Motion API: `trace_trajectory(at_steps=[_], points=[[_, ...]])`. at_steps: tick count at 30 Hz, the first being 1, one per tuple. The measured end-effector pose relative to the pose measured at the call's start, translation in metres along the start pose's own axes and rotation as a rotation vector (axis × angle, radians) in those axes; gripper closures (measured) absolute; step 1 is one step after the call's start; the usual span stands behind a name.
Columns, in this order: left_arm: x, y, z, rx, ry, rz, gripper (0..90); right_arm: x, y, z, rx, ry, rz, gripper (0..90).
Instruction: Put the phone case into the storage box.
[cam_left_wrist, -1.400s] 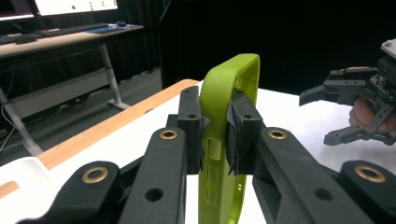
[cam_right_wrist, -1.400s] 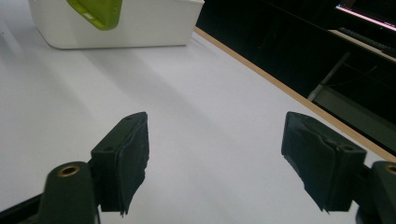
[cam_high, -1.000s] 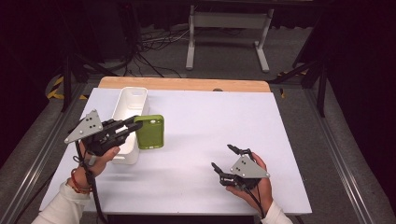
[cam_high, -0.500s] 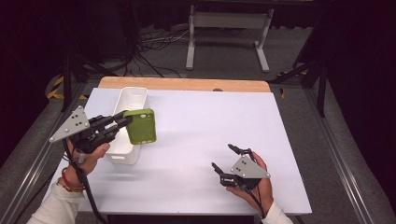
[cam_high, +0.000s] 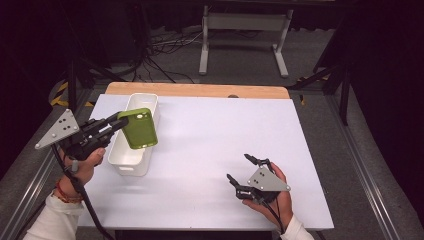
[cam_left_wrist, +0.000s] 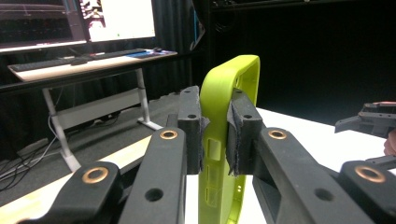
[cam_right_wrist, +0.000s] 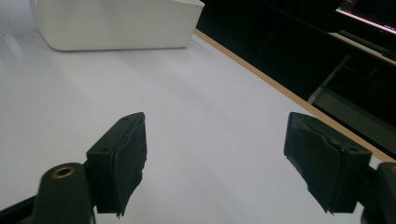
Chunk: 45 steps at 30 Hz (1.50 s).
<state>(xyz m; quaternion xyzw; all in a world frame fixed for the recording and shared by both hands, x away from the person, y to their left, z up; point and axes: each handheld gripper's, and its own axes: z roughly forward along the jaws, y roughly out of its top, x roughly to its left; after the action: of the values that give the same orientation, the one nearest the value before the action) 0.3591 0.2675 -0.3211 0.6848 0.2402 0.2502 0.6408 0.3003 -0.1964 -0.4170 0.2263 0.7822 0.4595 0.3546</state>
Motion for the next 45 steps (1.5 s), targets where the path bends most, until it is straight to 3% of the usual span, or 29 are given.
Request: trace_trajectory(at_steps=[11, 19, 35, 40, 45], points=[[0.013, 0.000, -0.010, -0.004, 0.036, 0.004, 78.6, 0.001, 0.001, 0.001, 0.005, 0.006, -0.007, 22.5], [0.025, -0.001, -0.007, -0.004, 0.056, 0.002, 78.6, -0.001, 0.001, 0.001, 0.003, 0.002, -0.002, 22.5], [0.071, -0.003, 0.031, 0.042, 0.088, -0.006, 78.5, -0.004, 0.000, 0.002, 0.011, -0.014, 0.009, 22.6], [0.084, -0.002, 0.041, 0.065, 0.111, 0.012, 78.6, -0.003, 0.000, 0.003, 0.011, -0.018, 0.002, 22.9], [0.102, -0.010, 0.056, 0.096, 0.132, -0.014, 78.6, -0.003, 0.000, 0.004, 0.010, -0.017, -0.001, 22.8]])
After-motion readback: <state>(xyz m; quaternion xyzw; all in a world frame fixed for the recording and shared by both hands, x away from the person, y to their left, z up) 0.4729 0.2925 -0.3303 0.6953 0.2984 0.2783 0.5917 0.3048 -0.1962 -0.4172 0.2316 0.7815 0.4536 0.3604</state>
